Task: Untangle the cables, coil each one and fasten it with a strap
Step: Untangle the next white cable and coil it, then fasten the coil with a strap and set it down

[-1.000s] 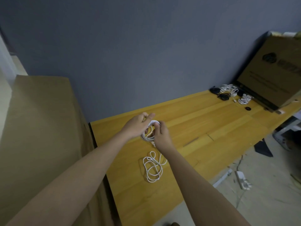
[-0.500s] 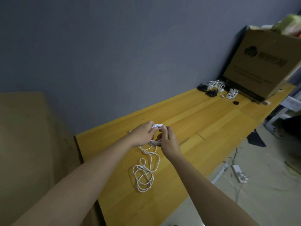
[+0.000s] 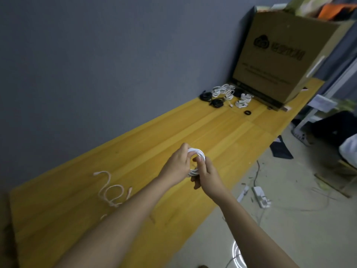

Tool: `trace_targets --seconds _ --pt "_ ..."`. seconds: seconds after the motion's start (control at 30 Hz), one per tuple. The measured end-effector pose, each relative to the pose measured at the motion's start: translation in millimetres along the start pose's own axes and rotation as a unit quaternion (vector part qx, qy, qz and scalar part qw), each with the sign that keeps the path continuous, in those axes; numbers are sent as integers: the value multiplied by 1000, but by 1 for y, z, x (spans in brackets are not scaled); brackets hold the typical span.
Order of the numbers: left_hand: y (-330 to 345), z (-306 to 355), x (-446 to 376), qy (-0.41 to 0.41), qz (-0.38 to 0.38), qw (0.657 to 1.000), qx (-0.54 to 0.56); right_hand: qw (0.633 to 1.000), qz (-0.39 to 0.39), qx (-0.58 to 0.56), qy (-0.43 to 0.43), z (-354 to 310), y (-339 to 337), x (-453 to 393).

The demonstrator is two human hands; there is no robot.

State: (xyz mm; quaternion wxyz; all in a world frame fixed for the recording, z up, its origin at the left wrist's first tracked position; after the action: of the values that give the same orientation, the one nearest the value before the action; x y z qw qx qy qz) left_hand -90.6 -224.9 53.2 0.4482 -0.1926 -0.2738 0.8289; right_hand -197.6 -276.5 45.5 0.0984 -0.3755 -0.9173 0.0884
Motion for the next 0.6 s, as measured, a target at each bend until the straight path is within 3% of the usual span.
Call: trace_targets --seconds 0.07,0.23,0.47,0.6 --pt "30 21 -30 -2 -4 1000 20 1000 -17 10 21 9 -44 -22" --pt "93 62 -92 -6 -35 997 73 995 28 93 -5 33 -131 -76" --pt "152 62 -190 -67 -155 980 106 984 28 176 -3 68 -205 -163" --pt "183 63 -270 -99 -196 958 186 980 36 194 5 87 -249 -233"
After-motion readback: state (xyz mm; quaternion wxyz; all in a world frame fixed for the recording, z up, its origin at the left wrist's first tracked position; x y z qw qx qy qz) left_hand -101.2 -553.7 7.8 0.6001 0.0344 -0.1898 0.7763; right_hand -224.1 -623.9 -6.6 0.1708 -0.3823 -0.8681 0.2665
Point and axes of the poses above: each hand's wrist, its own x-axis away from the middle knuckle, its own y-axis out of the palm, z = x × y, the point moved 3 cm from there along -x, towards the middle knuckle, and after that the axes turned 2 degrees about z, right-handed, at the moved point
